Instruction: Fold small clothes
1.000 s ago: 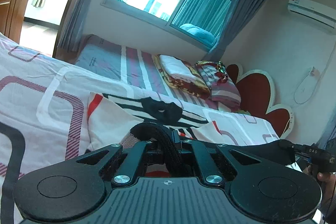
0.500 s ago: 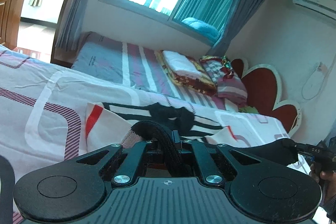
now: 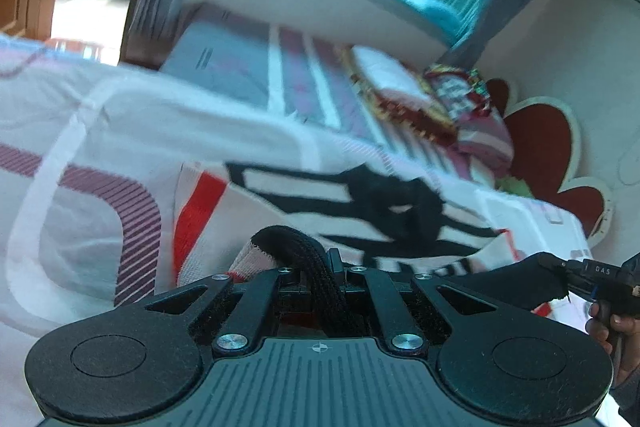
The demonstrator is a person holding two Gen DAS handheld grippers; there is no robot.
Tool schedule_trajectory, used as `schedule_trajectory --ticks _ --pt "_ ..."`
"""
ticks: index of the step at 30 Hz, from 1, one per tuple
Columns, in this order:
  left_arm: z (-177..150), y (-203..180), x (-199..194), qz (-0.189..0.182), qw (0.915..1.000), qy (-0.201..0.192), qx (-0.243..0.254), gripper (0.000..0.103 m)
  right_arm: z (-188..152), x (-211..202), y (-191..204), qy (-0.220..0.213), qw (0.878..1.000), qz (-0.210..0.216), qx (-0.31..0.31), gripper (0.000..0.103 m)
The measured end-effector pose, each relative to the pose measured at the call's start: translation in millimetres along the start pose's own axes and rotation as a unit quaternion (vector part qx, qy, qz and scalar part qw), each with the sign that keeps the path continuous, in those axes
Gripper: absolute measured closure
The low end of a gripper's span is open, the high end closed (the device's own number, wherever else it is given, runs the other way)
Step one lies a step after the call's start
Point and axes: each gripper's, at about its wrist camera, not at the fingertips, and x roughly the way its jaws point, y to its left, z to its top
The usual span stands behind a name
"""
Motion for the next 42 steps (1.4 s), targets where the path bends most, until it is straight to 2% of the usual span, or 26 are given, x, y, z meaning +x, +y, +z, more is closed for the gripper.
schedule_trajectory --ticks 2,5,6,7,8,9,10,12,13,15,18,20,21,23,25,31,35,38,39,42 --pt "-1 5 17 0.002 0.9999 0.015 -0.005 0.098 1 17 -9 0.014 1.000 -0.005 0.006 0.096" --pt "-3 8 28 -0.007 0.9998 0.016 -0.008 0.096 -1 39 -15 0.036 0.999 -0.017 -0.013 0.090" --pt "-3 9 29 -0.013 0.9997 0.014 -0.016 0.081 -1 42 -17 0.035 0.999 -0.014 -0.014 0.085" --pt "-2 10 29 -0.023 0.9995 0.004 -0.022 0.048 0 43 -19 0.030 0.999 -0.008 -0.010 0.081" --pt "-1 9 27 -0.022 0.9994 -0.011 -0.023 0.032 1 43 -21 0.022 1.000 0.000 -0.002 0.078" --pt "0 7 23 -0.026 0.9990 -0.029 -0.023 0.017 4 41 -22 0.012 1.000 0.006 0.009 0.068" --pt "2 7 21 -0.031 0.9984 -0.039 -0.025 0.013 6 39 -24 0.001 1.000 0.009 0.019 0.049" --pt "9 5 21 -0.018 0.9987 -0.043 -0.019 0.013 12 33 -25 -0.027 0.999 -0.001 0.028 0.020" --pt "11 3 19 -0.008 0.9989 -0.047 -0.004 0.014 15 29 -24 -0.035 0.999 -0.001 0.023 0.030" --pt "14 -1 16 0.006 0.9982 -0.048 0.034 0.014 19 21 -23 -0.037 0.999 0.008 0.015 0.041" --pt "18 -6 14 0.027 0.9941 -0.031 0.101 0.015 21 5 -11 -0.043 0.998 -0.009 -0.054 0.043" --pt "20 -10 21 0.039 0.9902 -0.012 0.133 0.028 21 5 -6 -0.025 0.995 -0.021 -0.095 0.043" --pt "22 -10 26 0.043 0.9894 0.004 0.139 0.037 20 8 -3 -0.014 0.993 -0.028 -0.114 0.045" --pt "25 -10 37 0.061 0.9865 0.023 0.150 0.038 19 15 3 0.004 0.990 -0.030 -0.138 0.050" --pt "24 -8 41 0.077 0.9838 0.022 0.161 0.038 17 25 10 0.017 0.986 -0.039 -0.159 0.054" --pt "27 2 53 0.059 0.9878 0.029 0.141 0.038 13 60 26 0.059 0.973 -0.061 -0.216 0.061" --pt "28 -3 57 0.062 0.9836 0.033 0.166 0.038 7 72 34 0.073 0.961 -0.074 -0.257 0.064" --pt "26 -9 60 0.064 0.9795 0.036 0.187 0.039 4 76 38 0.077 0.954 -0.075 -0.281 0.071" --pt "26 -10 60 0.064 0.9792 0.035 0.190 0.040 2 78 40 0.080 0.950 -0.078 -0.290 0.076" --pt "27 -12 60 0.057 0.9792 0.030 0.192 0.049 -1 81 45 0.083 0.944 -0.085 -0.308 0.082"
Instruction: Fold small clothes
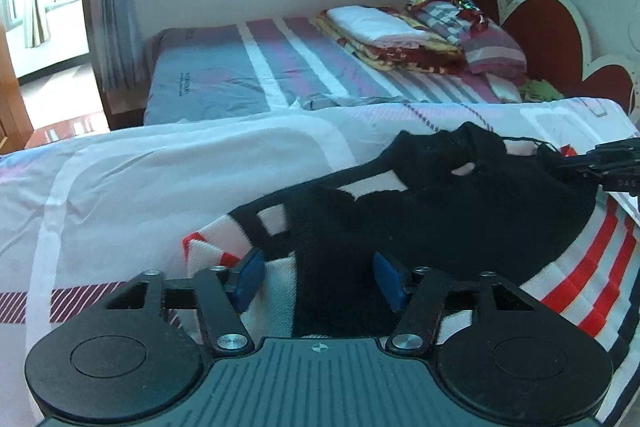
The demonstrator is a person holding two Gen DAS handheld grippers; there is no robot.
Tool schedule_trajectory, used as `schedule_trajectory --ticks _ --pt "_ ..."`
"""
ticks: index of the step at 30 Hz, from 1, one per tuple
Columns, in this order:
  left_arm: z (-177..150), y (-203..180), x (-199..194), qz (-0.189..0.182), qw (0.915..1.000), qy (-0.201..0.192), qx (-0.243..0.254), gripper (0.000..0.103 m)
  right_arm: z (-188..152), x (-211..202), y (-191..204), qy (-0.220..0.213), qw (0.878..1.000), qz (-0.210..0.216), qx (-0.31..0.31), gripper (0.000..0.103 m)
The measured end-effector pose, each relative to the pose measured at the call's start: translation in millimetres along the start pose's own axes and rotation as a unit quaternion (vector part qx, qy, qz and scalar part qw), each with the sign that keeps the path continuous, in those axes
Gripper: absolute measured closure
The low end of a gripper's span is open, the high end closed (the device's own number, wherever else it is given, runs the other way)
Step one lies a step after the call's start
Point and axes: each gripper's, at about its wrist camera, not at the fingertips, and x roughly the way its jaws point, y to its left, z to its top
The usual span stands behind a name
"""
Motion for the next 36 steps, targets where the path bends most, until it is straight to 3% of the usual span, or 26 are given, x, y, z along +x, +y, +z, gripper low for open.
schedule_trajectory --ticks 2,3,4,7,9,12,16,19,24,28,33,35,36 --pt "0 -1 2 0.004 1.0000 0.001 0.004 0.057 1 0 2 -0.001 1.000 -0.002 -0.005 0.088" --pt "1 -1 1 0.004 1.0000 0.000 0.003 0.068 2 0 1 0.000 1.000 -0.002 -0.007 0.091" --pt "1 -1 -1 0.006 1.0000 -0.004 0.004 0.087 2 0 1 0.000 1.000 -0.002 -0.008 0.092" --pt "2 -2 -10 0.017 0.9993 -0.033 0.003 0.097 1 -4 2 -0.009 1.000 -0.009 -0.018 0.094" --pt "0 -6 -21 0.038 0.9970 -0.067 0.009 0.097 1 -9 4 -0.024 0.999 -0.022 -0.023 0.095" --pt "-2 -6 -34 0.033 0.9936 -0.108 0.007 0.097 3 -22 4 -0.063 0.997 -0.030 -0.024 0.095" --pt "2 -3 -46 0.041 0.9879 -0.150 -0.005 0.097 11 -32 6 -0.101 0.993 -0.046 -0.030 0.095" --pt "7 1 -46 0.070 0.9840 -0.163 -0.017 0.097 17 -31 4 -0.115 0.991 -0.062 -0.030 0.095" --pt "6 12 -2 0.103 0.9913 -0.077 -0.029 0.097 19 -5 -9 -0.090 0.993 -0.077 -0.003 0.095" --pt "2 14 6 0.110 0.9899 -0.082 -0.036 0.097 6 25 -16 -0.043 0.995 -0.089 0.010 0.095" --pt "1 4 11 0.119 0.9905 -0.070 -0.005 0.096 2 31 -19 -0.039 0.996 -0.085 0.016 0.094" --pt "7 -2 12 0.127 0.9901 -0.059 0.009 0.084 4 32 -16 -0.030 0.996 -0.083 0.009 0.092" --pt "9 -4 9 0.137 0.9889 -0.057 0.010 0.066 6 30 -13 -0.025 0.996 -0.085 0.001 0.089"
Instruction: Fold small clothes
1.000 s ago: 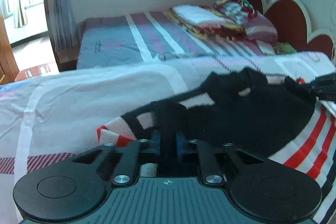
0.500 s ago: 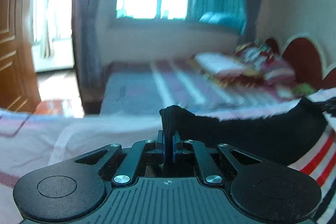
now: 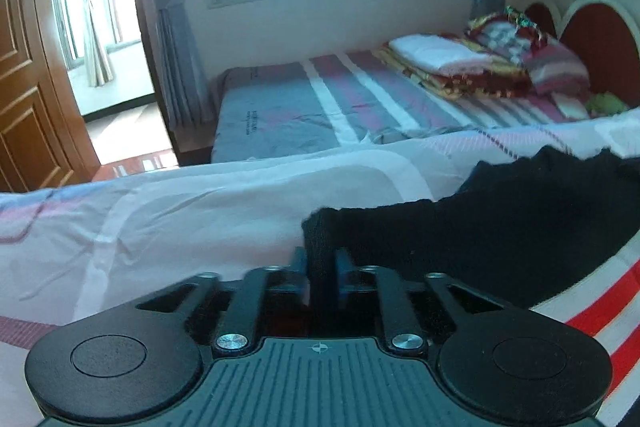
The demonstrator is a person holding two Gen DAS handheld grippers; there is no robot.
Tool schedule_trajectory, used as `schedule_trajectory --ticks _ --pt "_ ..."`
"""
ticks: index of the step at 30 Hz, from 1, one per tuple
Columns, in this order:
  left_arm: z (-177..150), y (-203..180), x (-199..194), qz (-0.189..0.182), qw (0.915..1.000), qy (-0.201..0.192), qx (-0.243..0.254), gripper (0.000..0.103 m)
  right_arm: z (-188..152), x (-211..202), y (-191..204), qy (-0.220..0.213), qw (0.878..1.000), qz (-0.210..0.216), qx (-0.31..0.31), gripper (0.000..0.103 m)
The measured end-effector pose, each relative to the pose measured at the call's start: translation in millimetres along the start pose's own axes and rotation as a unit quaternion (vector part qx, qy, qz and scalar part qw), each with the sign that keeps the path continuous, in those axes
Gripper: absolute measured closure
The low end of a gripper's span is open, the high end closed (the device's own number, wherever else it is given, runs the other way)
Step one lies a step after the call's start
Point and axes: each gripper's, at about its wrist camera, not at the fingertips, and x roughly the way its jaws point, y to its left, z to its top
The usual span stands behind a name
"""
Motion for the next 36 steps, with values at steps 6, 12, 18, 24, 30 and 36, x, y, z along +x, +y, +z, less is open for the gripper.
schedule_trajectory --ticks 6,12,18,24,30,36 --pt "-4 -13 -53 -0.017 0.9966 -0.075 -0.031 0.032 8 -47 17 -0.050 0.998 0.025 -0.032 0.058" --pt "-9 -114 -39 -0.083 0.9938 -0.016 0.072 0.032 13 -36 91 -0.020 0.989 0.119 -0.088 0.063" --pt "-25 -79 -46 -0.041 0.9975 -0.003 0.058 0.032 -5 -29 85 0.018 0.990 0.078 -0.116 0.062" --pt "-43 -31 -57 -0.021 0.9994 0.003 0.027 0.032 -32 -56 19 0.025 0.997 0.045 -0.052 0.061" --pt "-51 -42 -93 -0.015 0.9987 -0.040 -0.029 0.032 -27 -87 40 -0.027 0.999 0.026 -0.020 0.062" --pt "-63 -113 -113 -0.047 0.9980 -0.041 0.009 0.032 -40 -106 101 -0.028 0.996 0.077 -0.047 0.063"
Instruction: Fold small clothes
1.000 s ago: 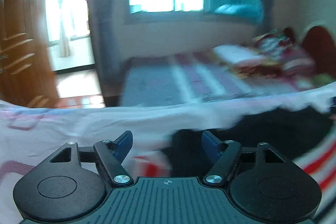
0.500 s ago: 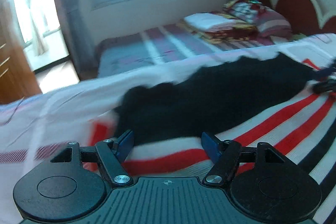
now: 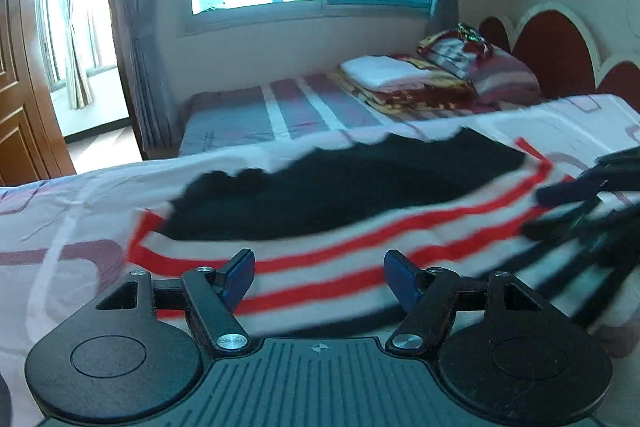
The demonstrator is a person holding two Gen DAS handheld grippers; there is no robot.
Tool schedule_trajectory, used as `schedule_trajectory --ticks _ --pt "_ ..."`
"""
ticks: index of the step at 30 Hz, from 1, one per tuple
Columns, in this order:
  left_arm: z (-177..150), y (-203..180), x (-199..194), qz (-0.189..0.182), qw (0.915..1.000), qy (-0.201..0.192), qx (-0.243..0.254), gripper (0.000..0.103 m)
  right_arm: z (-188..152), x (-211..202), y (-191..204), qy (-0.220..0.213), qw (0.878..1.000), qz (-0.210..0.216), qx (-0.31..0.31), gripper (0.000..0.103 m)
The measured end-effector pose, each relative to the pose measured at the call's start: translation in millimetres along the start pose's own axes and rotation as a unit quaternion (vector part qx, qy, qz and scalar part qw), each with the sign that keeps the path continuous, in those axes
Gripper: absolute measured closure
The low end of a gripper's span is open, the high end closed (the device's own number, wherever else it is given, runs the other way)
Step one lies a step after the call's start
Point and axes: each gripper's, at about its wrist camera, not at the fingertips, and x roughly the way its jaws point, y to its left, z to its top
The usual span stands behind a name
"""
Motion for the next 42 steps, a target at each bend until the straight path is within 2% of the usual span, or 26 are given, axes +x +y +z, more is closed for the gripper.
schedule_trajectory --ticks 1,5,10,12,15,17,19,22,25,27,30,33,39,42 --pt "-2 -7 0 -0.010 0.9999 0.005 -0.004 0.032 -3 1 10 0.001 1.000 0.004 -0.004 0.063" --pt "-14 -25 -3 -0.010 0.9997 0.023 0.005 0.032 -13 -1 39 0.005 1.000 0.013 -0.021 0.063" --pt "-27 -10 -13 -0.004 0.9995 0.025 -0.018 0.032 -23 -7 40 0.019 0.999 -0.005 -0.031 0.062" --pt "-32 1 -20 0.001 0.9996 0.024 -0.017 0.032 -31 -15 33 0.024 0.999 -0.017 -0.028 0.063" --pt "-41 25 -30 0.033 0.9990 0.029 -0.015 0.032 -46 -33 7 0.030 0.998 -0.048 -0.015 0.063" --pt "-50 49 -36 0.027 0.9979 0.030 -0.050 0.028 -59 -45 -17 0.035 0.998 -0.061 0.005 0.062" --pt "-53 54 -37 0.025 0.9977 0.031 -0.055 0.027 -73 -57 -42 0.039 0.996 -0.068 0.039 0.063" --pt "-44 41 -39 0.050 0.9968 0.034 -0.052 0.027 -76 -62 -48 0.038 0.996 -0.065 0.044 0.064" --pt "-34 15 -48 0.036 0.9988 0.009 -0.032 0.027 -65 -67 -35 0.022 0.996 -0.076 0.048 0.067" --pt "-31 -5 -44 0.036 0.9992 0.013 -0.010 0.027 -55 -68 -21 0.004 0.997 -0.060 0.050 0.068" --pt "-34 -23 -34 0.022 0.9992 0.034 0.001 0.027 -50 -54 -1 0.017 0.997 -0.058 0.037 0.066" --pt "-42 -26 -31 0.023 0.9990 0.038 0.001 0.027 -60 -41 3 0.043 0.996 -0.068 0.030 0.065" --pt "-43 -29 -35 0.027 0.9987 0.040 0.016 0.027 -74 -54 -10 0.033 0.996 -0.065 0.054 0.067" --pt "-44 -27 -34 0.026 0.9988 0.038 0.016 0.027 -73 -70 -23 0.002 0.993 -0.082 0.085 0.065"
